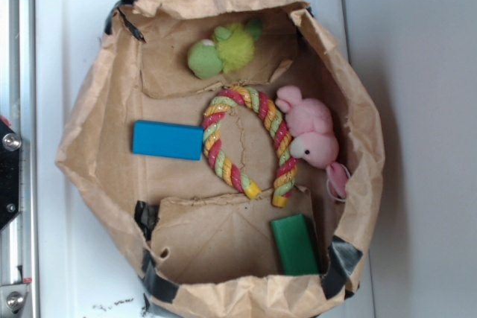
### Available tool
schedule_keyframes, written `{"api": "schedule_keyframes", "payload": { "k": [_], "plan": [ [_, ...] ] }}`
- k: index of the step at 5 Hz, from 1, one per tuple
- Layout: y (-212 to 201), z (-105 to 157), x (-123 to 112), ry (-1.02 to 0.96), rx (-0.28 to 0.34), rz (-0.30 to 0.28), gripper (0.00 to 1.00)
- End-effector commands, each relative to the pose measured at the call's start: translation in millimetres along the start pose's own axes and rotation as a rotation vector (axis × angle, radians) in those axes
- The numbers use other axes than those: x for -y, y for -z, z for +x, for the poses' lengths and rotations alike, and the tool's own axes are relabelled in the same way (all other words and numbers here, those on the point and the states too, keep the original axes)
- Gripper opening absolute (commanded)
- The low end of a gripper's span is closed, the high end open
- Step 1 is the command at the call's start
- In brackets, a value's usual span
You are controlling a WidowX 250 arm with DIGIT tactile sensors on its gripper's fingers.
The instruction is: Grab the blue block.
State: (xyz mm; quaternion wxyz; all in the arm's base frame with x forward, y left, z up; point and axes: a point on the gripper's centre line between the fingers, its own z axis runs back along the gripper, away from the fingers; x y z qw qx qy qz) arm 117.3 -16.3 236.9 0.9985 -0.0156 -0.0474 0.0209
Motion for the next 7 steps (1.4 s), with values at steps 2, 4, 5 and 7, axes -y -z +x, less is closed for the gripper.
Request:
{"api": "schedule_keyframes", "payload": {
  "k": [2, 4, 5, 7],
  "plan": [
    [6, 42, -1, -0.036, 0.012, -0.026, 1.00],
    [19, 86, -4, -0.076, 0.025, 0.006, 1.00],
    [26, 106, -2, 0.001, 0.070, 0.005, 1.00],
    [43, 133, -16, 0.142, 0.104, -0.015, 1.00]
  ]
}}
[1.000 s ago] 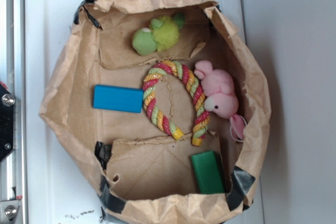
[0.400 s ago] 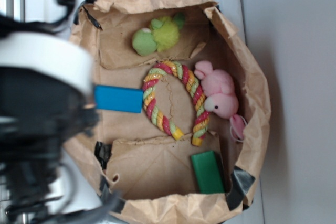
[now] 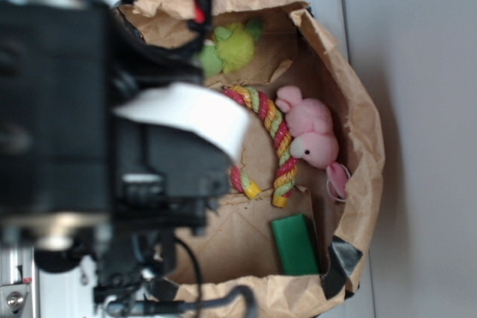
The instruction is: Grab the blue block.
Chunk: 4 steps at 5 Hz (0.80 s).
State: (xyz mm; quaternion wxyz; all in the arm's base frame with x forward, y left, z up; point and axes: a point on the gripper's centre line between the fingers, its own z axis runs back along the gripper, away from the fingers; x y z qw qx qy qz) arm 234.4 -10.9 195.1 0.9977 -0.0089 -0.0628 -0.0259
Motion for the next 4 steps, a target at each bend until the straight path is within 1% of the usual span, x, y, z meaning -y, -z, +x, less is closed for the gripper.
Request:
{"api": "schedule_keyframes", "payload": {
  "k": [1, 2, 3, 4],
  "plan": [
    [3, 28, -32, 0.077, 0.073, -0.016, 1.00],
    [15, 29, -41, 0.127, 0.070, 0.022, 1.00],
    [31, 20, -38, 0.231, 0.098, 0.061, 1.00],
    [31, 20, -38, 0.231, 0.098, 0.061, 1.00]
  ]
}}
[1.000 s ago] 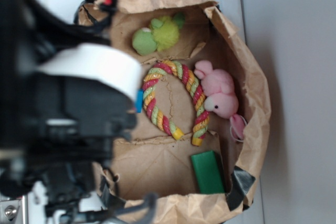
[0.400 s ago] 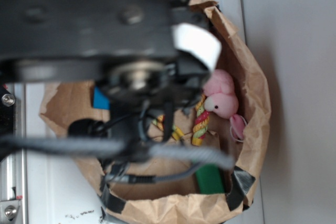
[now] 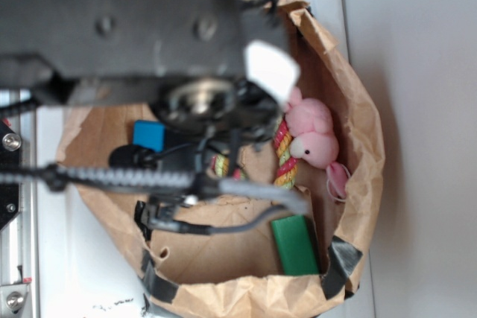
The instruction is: Grab the blue block.
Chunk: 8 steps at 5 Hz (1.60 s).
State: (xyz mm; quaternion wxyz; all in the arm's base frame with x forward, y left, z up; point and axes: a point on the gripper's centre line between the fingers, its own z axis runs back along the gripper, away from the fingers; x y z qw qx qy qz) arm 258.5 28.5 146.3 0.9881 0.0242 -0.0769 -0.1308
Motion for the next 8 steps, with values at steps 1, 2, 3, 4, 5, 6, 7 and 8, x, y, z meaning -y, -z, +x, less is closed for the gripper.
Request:
{"api": "schedule_keyframes", "payload": {
  "k": [1, 2, 3, 4, 5, 6, 7, 8],
  "plan": [
    [-20, 6, 1, 0.015, 0.071, 0.015, 1.00],
    [-20, 6, 1, 0.015, 0.071, 0.015, 1.00],
    [-20, 6, 1, 0.015, 0.071, 0.015, 1.00],
    [-20, 6, 1, 0.015, 0.071, 0.015, 1.00],
    [5, 13, 1, -0.009, 0.066, 0.064, 1.00],
    [28, 14, 4, 0.008, 0.059, 0.077, 1.00],
    [41, 7, 7, 0.029, 0.041, 0.073, 1.00],
    [47, -3, 15, 0.069, 0.044, 0.084, 1.00]
  ]
}}
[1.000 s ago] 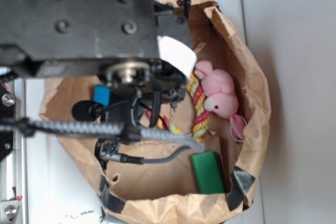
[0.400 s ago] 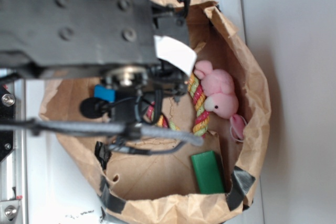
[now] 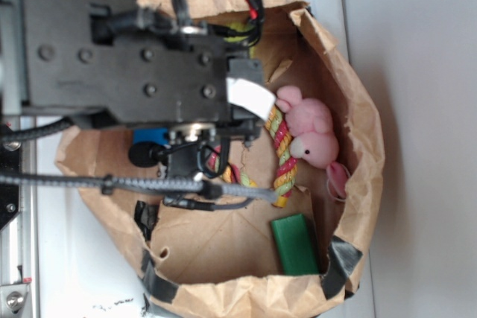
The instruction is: Grab the blue block.
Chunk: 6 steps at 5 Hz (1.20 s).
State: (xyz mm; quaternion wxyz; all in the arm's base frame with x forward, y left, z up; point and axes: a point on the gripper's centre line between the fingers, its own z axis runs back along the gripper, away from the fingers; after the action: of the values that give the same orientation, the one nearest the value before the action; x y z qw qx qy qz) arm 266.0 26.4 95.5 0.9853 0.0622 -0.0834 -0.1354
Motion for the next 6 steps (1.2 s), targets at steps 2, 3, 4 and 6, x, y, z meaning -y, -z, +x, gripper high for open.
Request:
{"api": "schedule_keyframes", "payload": {
  "k": [2, 3, 4, 6],
  "plan": [
    [3, -10, 17, 0.072, 0.015, 0.005, 1.00],
    [9, -5, 19, 0.072, 0.002, -0.006, 1.00],
    [10, -2, 23, 0.065, -0.006, -0.011, 1.00],
    [12, -1, 33, -0.076, -0.041, -0.049, 1.00]
  ]
}}
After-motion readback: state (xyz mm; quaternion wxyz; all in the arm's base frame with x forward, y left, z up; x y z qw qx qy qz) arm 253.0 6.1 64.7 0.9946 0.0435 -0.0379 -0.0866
